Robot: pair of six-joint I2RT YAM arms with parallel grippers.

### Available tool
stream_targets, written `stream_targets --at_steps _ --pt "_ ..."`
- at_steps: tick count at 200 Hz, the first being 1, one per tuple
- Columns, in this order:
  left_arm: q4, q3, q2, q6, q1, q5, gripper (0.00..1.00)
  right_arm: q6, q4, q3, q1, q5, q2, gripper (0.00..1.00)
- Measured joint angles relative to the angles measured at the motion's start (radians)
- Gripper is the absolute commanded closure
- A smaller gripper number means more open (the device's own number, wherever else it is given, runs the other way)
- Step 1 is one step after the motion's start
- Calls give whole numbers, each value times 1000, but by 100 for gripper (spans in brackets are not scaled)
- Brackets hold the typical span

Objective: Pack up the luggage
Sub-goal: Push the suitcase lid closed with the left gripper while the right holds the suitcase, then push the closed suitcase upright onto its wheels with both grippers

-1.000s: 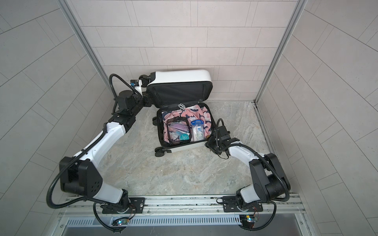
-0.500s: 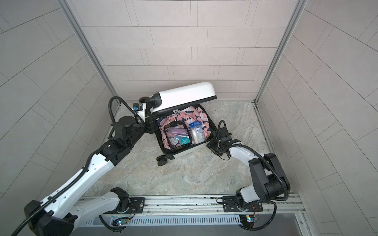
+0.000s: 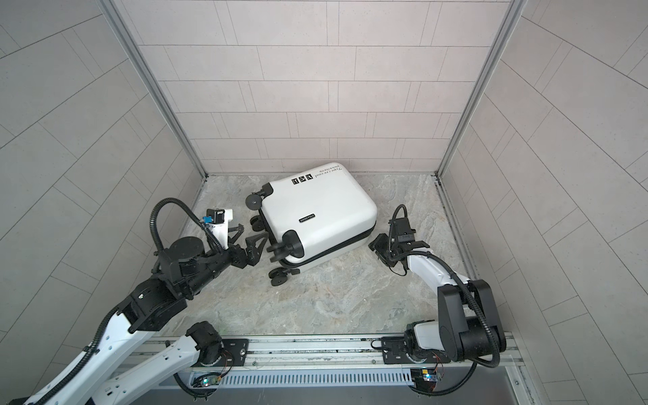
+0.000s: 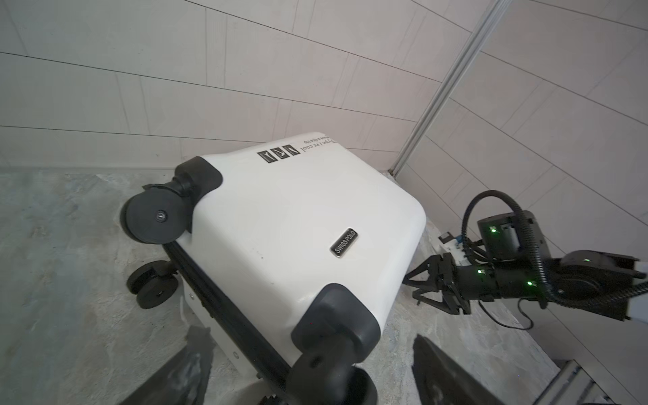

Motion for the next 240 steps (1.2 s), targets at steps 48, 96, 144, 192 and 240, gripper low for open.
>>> stream_targets --at_steps 48,96,144,192,240 --pt "-44 220 303 -15 187 40 0 -45 -122 0 10 2 -82 46" --pt "-85 453 619 -112 562 247 28 -48 -186 0 153 43 -152 42" --pt "-85 689 962 -159 745 411 41 16 -153 -34 262 93 -161 42" --pt "-97 764 1307 -215 808 551 49 29 -147 -23 276 98 -95 44" --pt "-171 848 1469 -192 767 655 51 30 -101 52 272 79 42 45"
